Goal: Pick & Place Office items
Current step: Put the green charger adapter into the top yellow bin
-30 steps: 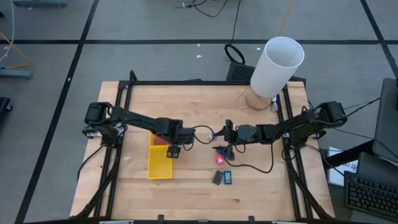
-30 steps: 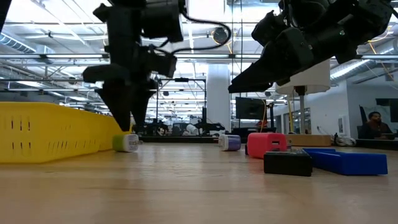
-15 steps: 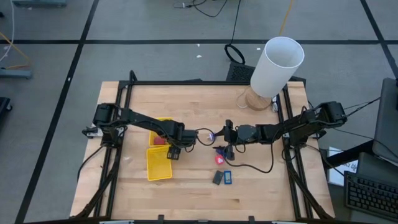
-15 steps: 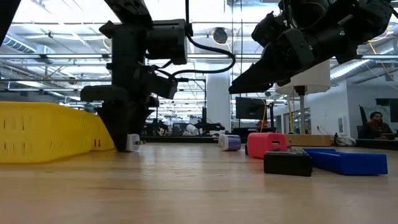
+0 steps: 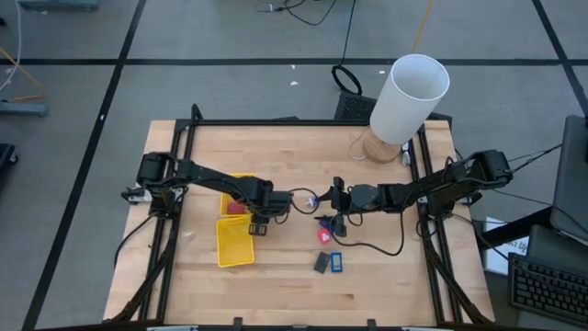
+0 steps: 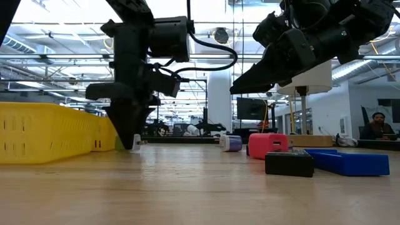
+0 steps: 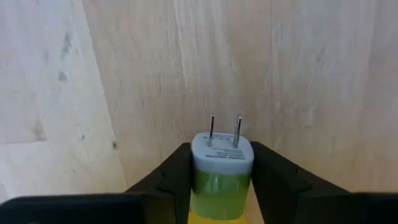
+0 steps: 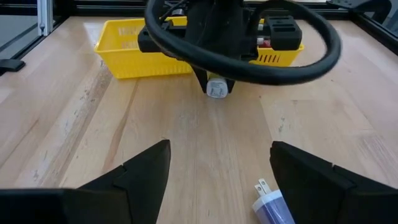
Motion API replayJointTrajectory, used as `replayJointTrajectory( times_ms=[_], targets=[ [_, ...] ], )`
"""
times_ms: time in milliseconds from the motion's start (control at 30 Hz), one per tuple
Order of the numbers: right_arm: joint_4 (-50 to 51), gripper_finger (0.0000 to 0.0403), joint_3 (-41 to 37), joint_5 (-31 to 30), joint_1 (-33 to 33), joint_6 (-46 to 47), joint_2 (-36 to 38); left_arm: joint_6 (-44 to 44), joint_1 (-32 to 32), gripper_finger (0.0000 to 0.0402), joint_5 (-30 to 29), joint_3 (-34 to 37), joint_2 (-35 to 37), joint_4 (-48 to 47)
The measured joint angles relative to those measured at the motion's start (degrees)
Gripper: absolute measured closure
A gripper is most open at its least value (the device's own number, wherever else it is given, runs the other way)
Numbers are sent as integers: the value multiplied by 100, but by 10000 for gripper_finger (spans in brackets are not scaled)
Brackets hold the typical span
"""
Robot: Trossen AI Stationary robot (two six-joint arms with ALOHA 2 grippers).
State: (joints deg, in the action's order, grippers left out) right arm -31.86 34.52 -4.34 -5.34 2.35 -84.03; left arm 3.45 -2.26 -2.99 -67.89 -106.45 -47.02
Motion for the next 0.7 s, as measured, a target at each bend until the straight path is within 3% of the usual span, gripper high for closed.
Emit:
replayJointTrajectory(
  times_ms=[200, 400, 700],
  targets=[
    [-1, 140, 0, -2, 0, 0, 0, -417, -38, 250, -248, -441, 0, -160],
    [29, 140, 0, -2, 0, 0, 0, -548, -48, 268, -236, -923, 119, -627],
    [147, 140, -2, -2, 0, 0, 0, -758, -237, 255, -579, -423, 1856, 178]
  ],
)
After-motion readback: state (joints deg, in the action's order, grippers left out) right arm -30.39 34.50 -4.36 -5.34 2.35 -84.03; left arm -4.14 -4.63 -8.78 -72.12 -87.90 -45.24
